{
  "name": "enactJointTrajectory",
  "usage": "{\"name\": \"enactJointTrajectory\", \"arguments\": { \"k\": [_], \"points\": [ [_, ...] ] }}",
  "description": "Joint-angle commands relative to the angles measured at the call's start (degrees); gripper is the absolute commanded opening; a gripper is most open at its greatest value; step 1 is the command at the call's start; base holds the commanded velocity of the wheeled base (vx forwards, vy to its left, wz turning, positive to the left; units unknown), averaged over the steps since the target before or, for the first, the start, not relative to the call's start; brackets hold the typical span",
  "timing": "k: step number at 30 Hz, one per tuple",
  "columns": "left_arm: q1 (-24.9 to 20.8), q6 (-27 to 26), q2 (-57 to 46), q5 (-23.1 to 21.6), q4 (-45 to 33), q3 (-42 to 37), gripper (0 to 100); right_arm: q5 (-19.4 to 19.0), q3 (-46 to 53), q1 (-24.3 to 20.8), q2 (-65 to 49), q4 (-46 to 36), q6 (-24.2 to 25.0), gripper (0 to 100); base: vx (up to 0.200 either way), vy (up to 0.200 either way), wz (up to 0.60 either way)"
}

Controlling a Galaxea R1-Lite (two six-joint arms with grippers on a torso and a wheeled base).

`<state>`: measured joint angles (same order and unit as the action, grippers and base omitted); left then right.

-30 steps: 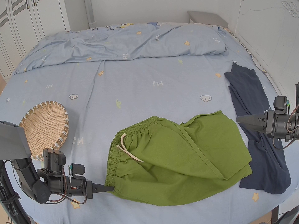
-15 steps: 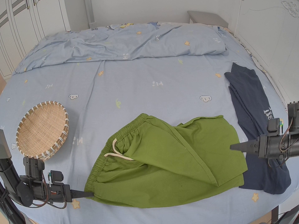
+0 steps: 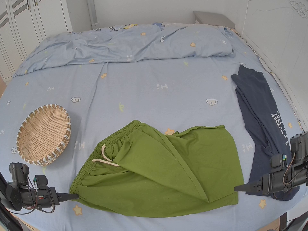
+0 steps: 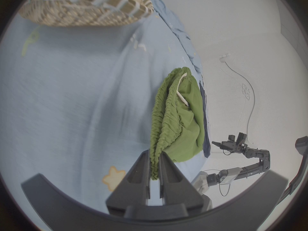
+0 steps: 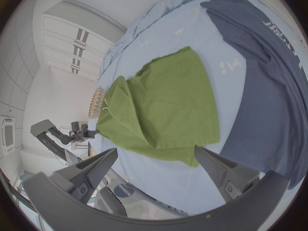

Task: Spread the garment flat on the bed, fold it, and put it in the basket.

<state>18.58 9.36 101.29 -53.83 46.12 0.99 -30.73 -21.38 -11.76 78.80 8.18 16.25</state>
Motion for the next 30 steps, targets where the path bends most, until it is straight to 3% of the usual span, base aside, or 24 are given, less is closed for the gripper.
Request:
{"name": "enactJointTrajectory", "arguments": {
  "k": [1, 4, 12, 23, 30],
  "points": [
    [3.31, -2.24, -0.92, -0.04, -0.94, -0.64, 0, -0.03, 3.45, -1.42, 0.39, -0.01, -0.08, 100, 0.0, 0.0, 0.0],
    [3.22, -2.51, -1.45, -0.57, -2.0, -0.72, 0, -0.38, 4.68, -1.42, 1.09, 0.43, -0.08, 100, 0.0, 0.0, 0.0],
    [3.31, -2.59, -1.54, -1.19, -1.47, -0.64, 0, -7.85, 4.95, -0.28, 7.77, 1.05, -0.17, 100, 0.0, 0.0, 0.0],
    [2.6, -2.59, -0.83, -2.77, -1.2, 0.77, 0, -7.85, 9.52, 1.57, 19.29, 13.97, -1.66, 100, 0.0, 0.0, 0.0],
    [2.6, -2.59, -0.83, -2.77, -1.2, 0.77, 0, -7.68, 9.69, 1.39, 19.64, 14.94, -1.66, 100, 0.0, 0.0, 0.0]
  ]
}}
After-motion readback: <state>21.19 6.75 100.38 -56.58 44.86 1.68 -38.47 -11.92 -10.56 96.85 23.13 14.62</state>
